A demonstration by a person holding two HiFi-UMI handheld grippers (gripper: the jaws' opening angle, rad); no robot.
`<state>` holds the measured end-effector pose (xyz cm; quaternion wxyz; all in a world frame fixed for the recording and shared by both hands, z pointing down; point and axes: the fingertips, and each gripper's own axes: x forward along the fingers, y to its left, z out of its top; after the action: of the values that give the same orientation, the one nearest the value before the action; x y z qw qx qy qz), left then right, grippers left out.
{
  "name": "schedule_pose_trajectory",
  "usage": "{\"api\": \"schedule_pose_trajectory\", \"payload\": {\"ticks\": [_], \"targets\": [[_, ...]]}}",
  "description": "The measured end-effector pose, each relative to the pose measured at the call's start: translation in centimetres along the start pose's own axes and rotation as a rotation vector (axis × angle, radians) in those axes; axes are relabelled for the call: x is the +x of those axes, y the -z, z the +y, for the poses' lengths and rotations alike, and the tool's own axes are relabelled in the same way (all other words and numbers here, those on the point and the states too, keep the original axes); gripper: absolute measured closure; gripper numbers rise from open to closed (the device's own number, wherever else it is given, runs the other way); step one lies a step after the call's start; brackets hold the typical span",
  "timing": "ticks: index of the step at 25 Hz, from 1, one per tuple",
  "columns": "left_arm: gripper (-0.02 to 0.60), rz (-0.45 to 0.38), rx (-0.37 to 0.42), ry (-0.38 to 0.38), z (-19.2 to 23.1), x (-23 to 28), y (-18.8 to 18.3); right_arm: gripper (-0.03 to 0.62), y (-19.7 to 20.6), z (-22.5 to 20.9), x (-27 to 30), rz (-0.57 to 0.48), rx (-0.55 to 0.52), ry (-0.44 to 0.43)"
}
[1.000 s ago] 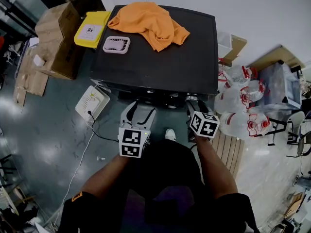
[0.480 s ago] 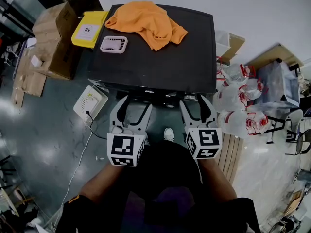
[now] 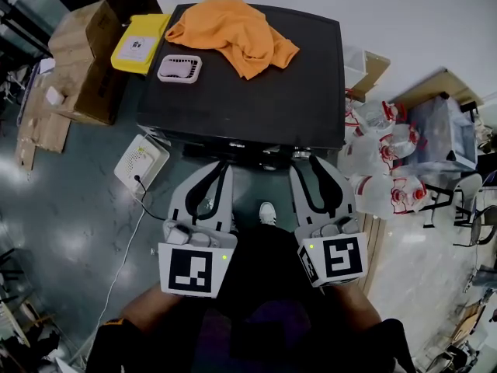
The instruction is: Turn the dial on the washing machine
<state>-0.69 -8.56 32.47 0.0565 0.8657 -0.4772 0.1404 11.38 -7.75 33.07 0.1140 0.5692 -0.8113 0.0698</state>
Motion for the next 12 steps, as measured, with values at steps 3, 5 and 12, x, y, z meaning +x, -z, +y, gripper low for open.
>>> {"api": "schedule_pose_trajectory", "payload": {"ticks": [3,5,12], "targets": [[0.571,-0.016,0.019,-0.001,-0.3,-0.6,-0.9,0.504,-1.6,0.7,-0.9,-0.027,-0.025,-0.001],[0.571,-0.025,0.028,-0.006,-0.6,-1.1,-1.4,0.543,-2.7,1.1,-1.5,-0.052,-0.042,-0.001],[0.572,-0.022,0.031,-0.006,-1.2,-2.0,-1.7,0.579,-4.0,2.3,-2.5,-0.081,-0.062,-0.024]]}}
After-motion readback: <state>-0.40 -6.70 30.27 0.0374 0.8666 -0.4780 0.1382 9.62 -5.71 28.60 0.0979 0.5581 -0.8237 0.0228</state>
